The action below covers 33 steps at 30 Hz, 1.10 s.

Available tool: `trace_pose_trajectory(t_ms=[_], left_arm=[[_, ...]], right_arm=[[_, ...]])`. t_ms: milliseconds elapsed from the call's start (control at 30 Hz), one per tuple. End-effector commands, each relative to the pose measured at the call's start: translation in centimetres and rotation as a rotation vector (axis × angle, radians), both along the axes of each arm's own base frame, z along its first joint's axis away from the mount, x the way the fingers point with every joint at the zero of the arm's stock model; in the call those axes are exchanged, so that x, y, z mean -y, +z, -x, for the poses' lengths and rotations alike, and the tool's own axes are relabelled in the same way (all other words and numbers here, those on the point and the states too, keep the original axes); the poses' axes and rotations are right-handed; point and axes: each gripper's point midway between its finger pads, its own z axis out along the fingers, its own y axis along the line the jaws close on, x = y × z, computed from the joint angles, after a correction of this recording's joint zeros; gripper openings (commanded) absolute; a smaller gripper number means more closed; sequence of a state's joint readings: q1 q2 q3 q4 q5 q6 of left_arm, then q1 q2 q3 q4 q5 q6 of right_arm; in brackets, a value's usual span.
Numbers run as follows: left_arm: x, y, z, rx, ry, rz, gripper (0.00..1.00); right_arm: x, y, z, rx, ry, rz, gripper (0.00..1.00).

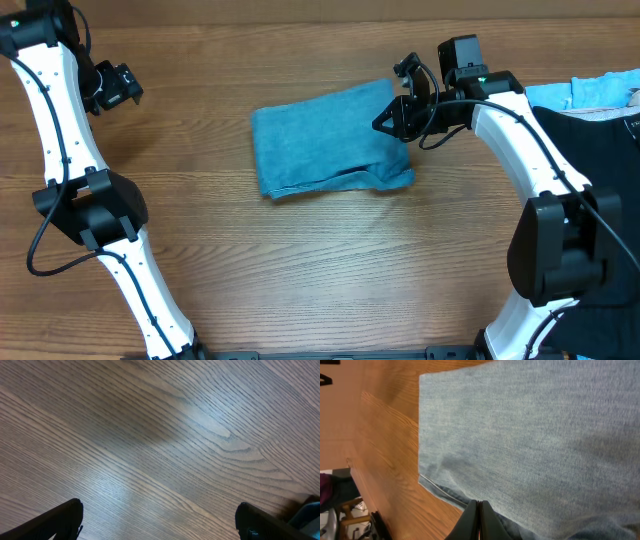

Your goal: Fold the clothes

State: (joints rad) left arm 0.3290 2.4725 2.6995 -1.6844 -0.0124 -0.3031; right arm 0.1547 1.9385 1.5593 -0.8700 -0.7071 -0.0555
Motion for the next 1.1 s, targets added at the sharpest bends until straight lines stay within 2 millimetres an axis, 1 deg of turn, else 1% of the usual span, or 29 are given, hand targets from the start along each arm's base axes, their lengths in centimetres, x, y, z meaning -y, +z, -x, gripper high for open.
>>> trace_pose_trajectory(t_ms=[0,33,100,133,167,200,267,300,333,367,433,467,500,533,567,600,633,667,700,733,767,800,833,867,900,967,1000,1033,1067], left_arm=[[0.0,0.6,-0.2,0.015,-0.017,-0.013,1.0],[0.0,0.6,-0.2,0.016,-0.017,-0.014,1.0],[0.0,0.6,-0.2,0.015,-0.017,-0.013,1.0],[0.0,0.6,-0.2,0.016,-0.017,-0.013,1.0],[0.0,0.6,-0.2,0.015,-0.017,-0.014,1.0],[0.0,0.6,-0.2,0.015,-0.017,-0.013,1.0],[0.0,0.6,-0.2,0.016,-0.017,-0.014,1.0],[0.0,0.6,-0.2,0.015,-0.017,-0.013,1.0],[0.0,0.6,-0.2,0.016,-0.017,-0.014,1.0],[0.0,0.6,-0.2,0.016,-0.017,-0.013,1.0],[0.0,0.6,-0.2,0.015,-0.017,-0.014,1.0],[0.0,0.6,-0.2,0.015,-0.017,-0.013,1.0],[0.0,0.6,-0.2,0.016,-0.017,-0.014,1.0],[0.0,0.6,-0.2,0.016,-0.017,-0.014,1.0],[0.0,0.6,-0.2,0.016,-0.017,-0.013,1.0],[0.0,0.6,-0.2,0.016,-0.017,-0.013,1.0],[0.0,0.6,-0.3,0.022,-0.016,-0.015,1.0],[-0.3,0.8,-1.0,0.051,-0.013,-0.025,1.0],[-0.8,1.1,-2.6,0.114,-0.012,-0.046,1.0],[-0.9,1.4,-3.8,0.168,-0.015,-0.048,1.0],[0.1,1.8,-5.2,0.237,-0.003,0.021,1.0],[2.2,2.0,-5.5,0.262,-0.014,0.145,1.0],[3.7,2.2,-5.5,0.27,-0.028,0.225,1.0],[4.7,2.6,-6.0,0.296,-0.018,0.293,1.0],[6.3,3.2,-6.4,0.323,-0.031,0.384,1.0],[10.0,4.0,-7.1,0.351,-0.142,0.462,1.0],[12.3,4.0,-7.5,0.358,-0.218,0.457,0.89],[15.1,4.1,-8.0,0.367,-0.311,0.438,0.83],[17.4,4.0,-8.5,0.381,-0.393,0.415,0.74]], right_arm=[[-1.8,-2.8,0.5,-0.01,0.082,0.025,0.04],[-2.4,-4.3,0.7,-0.036,0.096,0.036,0.04],[-3.4,-8.3,1.2,-0.087,0.136,0.072,0.04],[-3.7,-10.5,1.4,-0.117,0.146,0.106,0.04],[-3.9,-13.4,2.0,-0.161,0.158,0.143,0.04],[-3.9,-14.0,2.1,-0.178,0.159,0.144,0.04],[-3.5,-13.4,1.6,-0.17,0.144,0.124,0.04],[-3.4,-12.6,1.3,-0.17,0.138,0.099,0.04],[-3.7,-11.1,1.0,-0.166,0.142,0.064,0.04],[-3.8,-8.7,0.0,-0.136,0.138,0.035,0.04],[-3.6,-1.8,-2.5,-0.012,0.121,-0.004,0.04],[-2.9,2.6,-4.0,0.076,0.101,-0.017,0.05],[-1.9,6.1,-5.0,0.146,0.078,-0.025,0.2],[-0.1,10.0,-5.7,0.211,0.039,-0.029,0.27],[2.5,12.9,-6.3,0.257,-0.017,-0.011,0.45],[4.8,14.0,-6.6,0.274,-0.073,0.029,0.61],[7.2,14.3,-6.9,0.276,-0.131,0.078,0.76],[10.0,14.1,-7.1,0.264,-0.196,0.132,1.0],[13.1,13.3,-7.0,0.226,-0.263,0.185,1.0],[15.0,12.7,-6.6,0.194,-0.303,0.213,1.0],[17.3,12.2,-6.2,0.158,-0.351,0.248,1.0],[19.0,11.9,-6.0,0.146,-0.387,0.269,1.0],[20.0,11.9,-6.0,0.144,-0.408,0.273,1.0],[20.9,11.9,-6.0,0.142,-0.425,0.275,1.0],[21.8,11.9,-5.9,0.14,-0.444,0.277,1.0],[22.6,11.9,-5.9,0.138,-0.461,0.278,1.0],[22.7,11.9,-5.8,0.137,-0.464,0.278,1.0],[22.7,11.9,-5.8,0.137,-0.465,0.278,1.0],[22.7,11.9,-5.8,0.137,-0.464,0.278,1.0]])
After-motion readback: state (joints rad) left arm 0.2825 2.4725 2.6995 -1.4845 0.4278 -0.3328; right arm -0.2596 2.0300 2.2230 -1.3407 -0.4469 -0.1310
